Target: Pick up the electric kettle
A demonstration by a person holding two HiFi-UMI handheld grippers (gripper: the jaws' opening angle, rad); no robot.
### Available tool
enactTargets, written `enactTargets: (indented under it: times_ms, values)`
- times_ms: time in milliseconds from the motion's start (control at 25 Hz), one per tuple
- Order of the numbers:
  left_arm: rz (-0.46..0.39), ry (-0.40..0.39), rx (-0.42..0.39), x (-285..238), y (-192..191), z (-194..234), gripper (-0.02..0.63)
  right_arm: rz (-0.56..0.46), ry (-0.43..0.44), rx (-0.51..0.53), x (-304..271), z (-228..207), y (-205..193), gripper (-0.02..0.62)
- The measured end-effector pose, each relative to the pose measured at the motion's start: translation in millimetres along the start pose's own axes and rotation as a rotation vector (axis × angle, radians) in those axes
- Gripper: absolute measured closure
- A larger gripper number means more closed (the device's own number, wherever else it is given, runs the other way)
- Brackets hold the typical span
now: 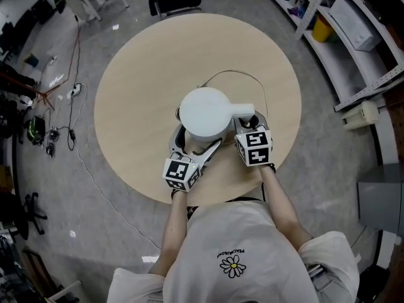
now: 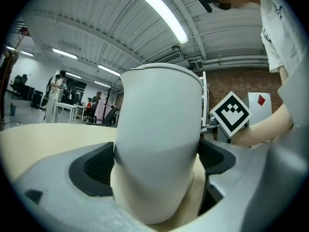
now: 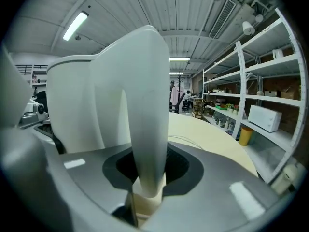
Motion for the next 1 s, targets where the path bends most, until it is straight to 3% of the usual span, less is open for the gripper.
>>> enactTargets:
  times_ms: [360, 520, 840, 1000]
  values:
    - [0.019, 0.017, -0.006, -1.3, 0.3, 0.5, 0.064, -0.006, 0.01, -0.003, -1.9, -1.7, -0.4, 0.508]
    - [0.055, 0.024, 0.032, -3.3, 9.6, 1.1, 0.069, -0.039, 0.022, -0.012, -0.9, -3.7, 8.5, 0.508]
    - [-0.023, 0.02, -0.079, -0.8, 86.3, -7.4, 0.071, -0.139, 0.024, -0.039, 24.0, -9.8, 76.1, 0.508]
    - [-0.052, 0.023, -0.078, 6.0, 125.3, -16.3, 0.072, -0.188, 0.019, -0.044, 44.5, -11.7, 115.9, 0.508]
Point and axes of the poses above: the fingertips, and each gripper's own axes: x backward along the fingers, z to its left, y out of its top, the point moved 3 cm from there along x, backward along the fingers, and after that the axes turned 7 degrees about -y, right-handed, at the moved point
